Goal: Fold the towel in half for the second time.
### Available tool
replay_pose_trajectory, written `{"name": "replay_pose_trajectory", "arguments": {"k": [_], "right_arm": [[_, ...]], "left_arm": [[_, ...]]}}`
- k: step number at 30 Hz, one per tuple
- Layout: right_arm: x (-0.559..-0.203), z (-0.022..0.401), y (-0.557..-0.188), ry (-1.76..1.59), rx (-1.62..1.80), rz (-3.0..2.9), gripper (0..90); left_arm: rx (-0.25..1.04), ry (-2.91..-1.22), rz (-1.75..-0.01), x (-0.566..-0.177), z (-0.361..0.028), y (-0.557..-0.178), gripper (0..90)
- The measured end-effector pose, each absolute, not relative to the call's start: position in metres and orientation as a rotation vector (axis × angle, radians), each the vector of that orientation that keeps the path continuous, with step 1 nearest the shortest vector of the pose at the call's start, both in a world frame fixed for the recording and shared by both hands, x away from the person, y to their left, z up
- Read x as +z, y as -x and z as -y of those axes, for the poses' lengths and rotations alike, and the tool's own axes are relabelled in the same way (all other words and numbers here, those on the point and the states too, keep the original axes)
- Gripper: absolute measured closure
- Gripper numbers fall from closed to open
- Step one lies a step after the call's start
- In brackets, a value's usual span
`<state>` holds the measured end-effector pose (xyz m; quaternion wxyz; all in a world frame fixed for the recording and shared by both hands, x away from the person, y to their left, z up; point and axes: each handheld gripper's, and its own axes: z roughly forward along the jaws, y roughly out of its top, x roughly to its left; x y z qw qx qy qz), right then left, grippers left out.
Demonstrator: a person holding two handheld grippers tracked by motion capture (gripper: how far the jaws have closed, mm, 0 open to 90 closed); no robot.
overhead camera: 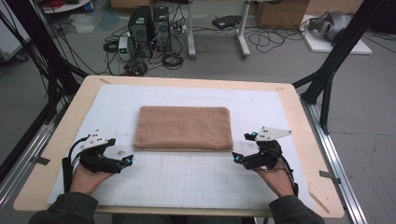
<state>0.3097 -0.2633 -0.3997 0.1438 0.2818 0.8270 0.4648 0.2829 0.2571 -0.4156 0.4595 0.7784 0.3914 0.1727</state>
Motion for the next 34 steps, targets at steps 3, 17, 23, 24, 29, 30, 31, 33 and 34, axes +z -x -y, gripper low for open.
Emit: {"name": "replay_pose_trajectory", "arguments": {"k": [3,17,23,24,29,30,31,33,34], "right_arm": [[-0.402,0.269,-0.306,-0.83,1.345,-2.38,10.8],[-0.404,0.29,-0.281,-0.845,1.37,-2.353,10.8],[-0.405,0.294,-0.273,-0.837,1.374,-2.345,10.9],[-0.405,0.294,-0.273,-0.838,1.375,-2.341,10.8],[-0.409,0.294,-0.27,-0.847,1.38,-2.349,10.9],[-0.41,0.294,-0.269,-0.841,1.381,-2.352,10.8],[-0.41,0.293,-0.269,-0.846,1.383,-2.352,10.8],[-0.412,0.293,-0.27,-0.841,1.389,-2.354,10.9],[-0.413,0.292,-0.269,-0.843,1.391,-2.356,10.9]], "left_arm": [[0.411,-1.921,-0.971,-0.418,-0.259,-0.279,1.7],[0.431,-1.924,-0.957,-0.417,-0.267,-0.258,1.7],[0.438,-1.908,-0.969,-0.416,-0.273,-0.25,1.7],[0.437,-1.905,-0.969,-0.416,-0.273,-0.249,1.7],[0.439,-1.905,-0.962,-0.415,-0.274,-0.245,1.7],[0.44,-1.905,-0.962,-0.415,-0.274,-0.245,1.7],[0.439,-1.904,-0.966,-0.415,-0.274,-0.245,1.7],[0.441,-1.899,-0.967,-0.416,-0.275,-0.244,1.7],[0.446,-1.899,-0.968,-0.416,-0.275,-0.244,1.7]]}}
